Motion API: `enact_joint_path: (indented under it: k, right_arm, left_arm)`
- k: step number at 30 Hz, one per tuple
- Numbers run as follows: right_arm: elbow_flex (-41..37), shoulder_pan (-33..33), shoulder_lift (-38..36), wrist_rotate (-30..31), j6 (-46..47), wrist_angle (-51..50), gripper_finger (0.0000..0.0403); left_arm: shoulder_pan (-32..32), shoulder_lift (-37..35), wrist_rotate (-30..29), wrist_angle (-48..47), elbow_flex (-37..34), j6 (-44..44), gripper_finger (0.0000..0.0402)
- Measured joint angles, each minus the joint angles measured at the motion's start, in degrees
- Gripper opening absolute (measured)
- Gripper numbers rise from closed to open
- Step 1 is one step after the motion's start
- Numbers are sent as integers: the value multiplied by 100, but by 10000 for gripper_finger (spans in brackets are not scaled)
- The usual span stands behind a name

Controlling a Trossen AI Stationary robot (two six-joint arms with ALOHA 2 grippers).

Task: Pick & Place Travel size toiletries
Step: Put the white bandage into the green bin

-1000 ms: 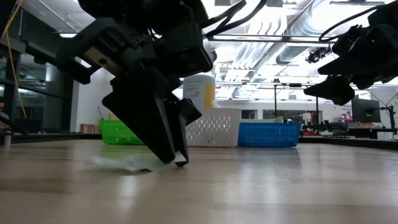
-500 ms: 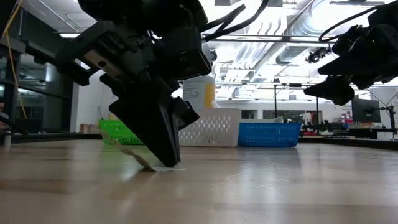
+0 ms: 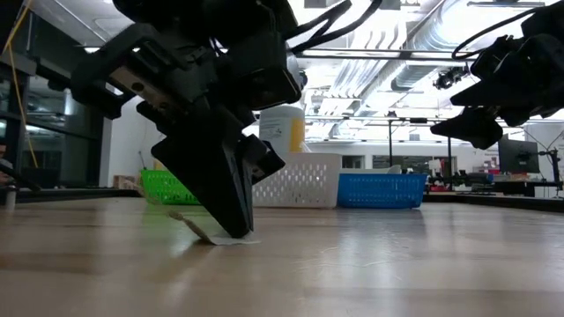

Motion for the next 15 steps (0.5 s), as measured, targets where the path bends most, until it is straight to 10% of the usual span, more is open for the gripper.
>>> enact_joint_path:
  k: [15]
  right_arm:
    - [-1, 2, -2, 9, 0, 10, 346]
  left_arm:
    - [-163, -625, -1118, -1206, 124, 105, 0]
